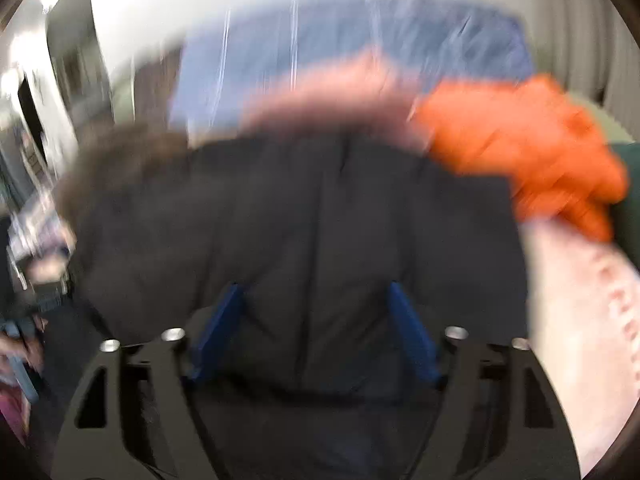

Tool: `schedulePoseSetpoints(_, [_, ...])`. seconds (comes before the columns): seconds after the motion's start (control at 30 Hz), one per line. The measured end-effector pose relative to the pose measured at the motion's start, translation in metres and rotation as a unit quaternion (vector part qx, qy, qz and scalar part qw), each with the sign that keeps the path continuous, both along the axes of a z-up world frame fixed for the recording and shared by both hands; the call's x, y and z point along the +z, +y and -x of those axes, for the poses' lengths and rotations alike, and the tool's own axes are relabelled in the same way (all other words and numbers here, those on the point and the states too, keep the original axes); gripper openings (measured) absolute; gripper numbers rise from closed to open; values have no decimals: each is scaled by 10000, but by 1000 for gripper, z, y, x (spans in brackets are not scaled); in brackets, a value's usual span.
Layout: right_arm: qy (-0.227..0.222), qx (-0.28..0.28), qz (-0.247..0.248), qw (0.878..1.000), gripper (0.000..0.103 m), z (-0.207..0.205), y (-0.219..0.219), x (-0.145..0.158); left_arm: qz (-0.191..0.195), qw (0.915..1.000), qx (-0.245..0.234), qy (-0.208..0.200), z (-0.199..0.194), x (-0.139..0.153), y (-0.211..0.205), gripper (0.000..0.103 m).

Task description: Fold large clothes

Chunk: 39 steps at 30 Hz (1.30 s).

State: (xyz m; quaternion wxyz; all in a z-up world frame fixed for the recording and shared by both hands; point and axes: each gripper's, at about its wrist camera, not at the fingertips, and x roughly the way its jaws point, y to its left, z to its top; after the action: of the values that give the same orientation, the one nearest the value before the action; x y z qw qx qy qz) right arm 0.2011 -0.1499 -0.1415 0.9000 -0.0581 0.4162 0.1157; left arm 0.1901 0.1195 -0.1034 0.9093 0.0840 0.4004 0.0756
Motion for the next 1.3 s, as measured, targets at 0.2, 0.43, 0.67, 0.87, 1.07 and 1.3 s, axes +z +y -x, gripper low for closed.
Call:
schedulePoseSetpoints(0.2, [-701,-165,-412,9966,87,47,-22,40,371,9985,2,-391,40,35,14,85])
schedulePoseSetpoints(0.43, [-881,-932,-423,9908,87,105,-115,54,1095,9937,-2,-232,124,27,61,87])
schedulePoseSetpoints(0.67, [-265,-1575,-1232,9794,76,149,-192,19,1545,9879,-1,162,174,-3,82,85])
schedulePoseSetpoints(0.87, [-12,-1072,-1769,9784,57,176,-184,6,1336,9891,-581,219,196,-8,45,85])
schedulePoseSetpoints(1.07, [168,-938,-2088,9733,57,208,-188,-2,1579,9828,-888,363,217,-9,33,85])
schedulePoseSetpoints(1.3, [235,-439,-2581,9648,57,254,-200,-7,1995,9721,-1138,468,259,-10,35,80])
